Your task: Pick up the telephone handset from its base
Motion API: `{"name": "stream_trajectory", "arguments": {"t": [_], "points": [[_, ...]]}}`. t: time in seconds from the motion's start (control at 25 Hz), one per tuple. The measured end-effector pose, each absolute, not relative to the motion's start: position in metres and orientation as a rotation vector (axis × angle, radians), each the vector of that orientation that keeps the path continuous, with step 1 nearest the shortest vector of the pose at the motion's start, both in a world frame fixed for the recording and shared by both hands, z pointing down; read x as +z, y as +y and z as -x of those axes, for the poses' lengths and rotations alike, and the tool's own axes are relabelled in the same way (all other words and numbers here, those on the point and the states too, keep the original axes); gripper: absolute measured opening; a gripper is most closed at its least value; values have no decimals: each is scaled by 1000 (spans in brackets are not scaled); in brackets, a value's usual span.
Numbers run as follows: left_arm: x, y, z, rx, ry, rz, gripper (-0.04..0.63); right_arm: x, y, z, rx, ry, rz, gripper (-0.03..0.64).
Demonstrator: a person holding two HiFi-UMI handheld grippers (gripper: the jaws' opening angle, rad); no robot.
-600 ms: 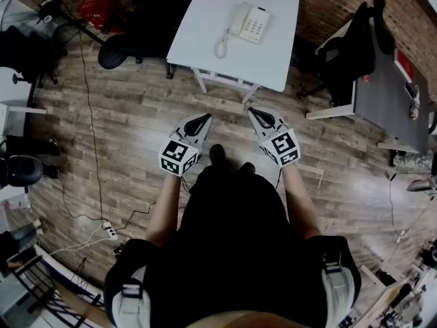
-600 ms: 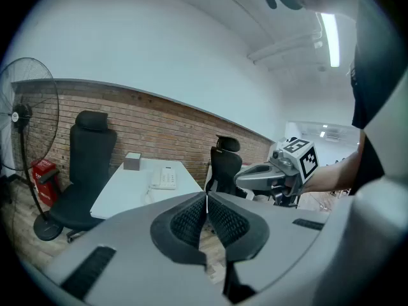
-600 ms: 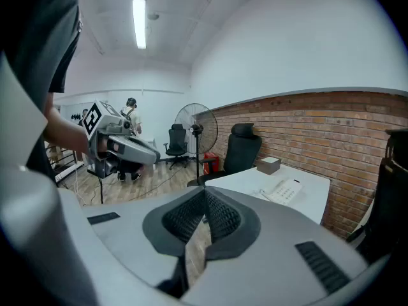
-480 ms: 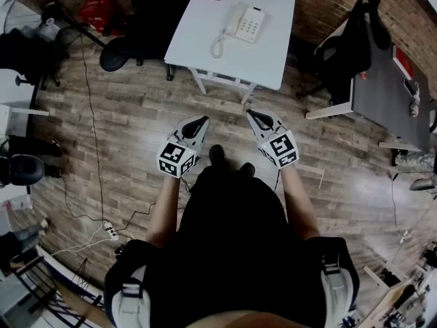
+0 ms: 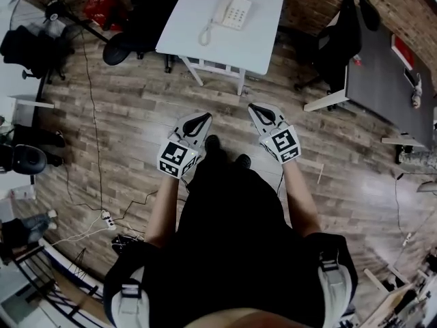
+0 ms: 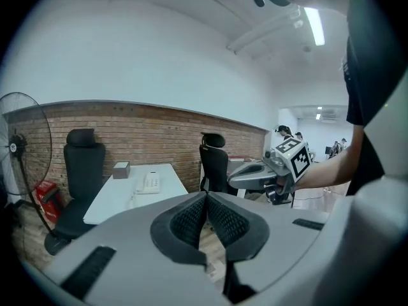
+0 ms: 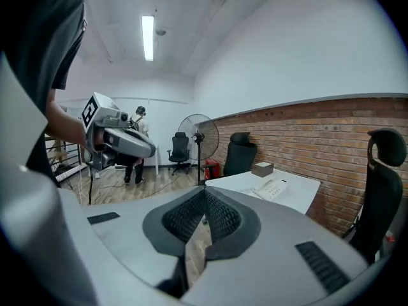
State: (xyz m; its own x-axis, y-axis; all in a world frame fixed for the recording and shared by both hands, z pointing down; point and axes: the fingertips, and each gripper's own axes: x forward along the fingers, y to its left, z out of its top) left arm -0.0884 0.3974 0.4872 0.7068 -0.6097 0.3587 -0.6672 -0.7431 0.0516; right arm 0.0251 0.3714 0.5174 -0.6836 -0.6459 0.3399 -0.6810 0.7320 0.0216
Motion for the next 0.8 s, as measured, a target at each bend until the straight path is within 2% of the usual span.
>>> {"name": "stream_trajectory", "arguments": {"t": [0.36,0.8], "points": [[493,386,89,485,-1043,-2720,23,518,358,-30,166,-2618,-1046,-3],[482,261,101,434,-992,-2772,23,514,257,-23,185,-2566,-1137,-3]]}}
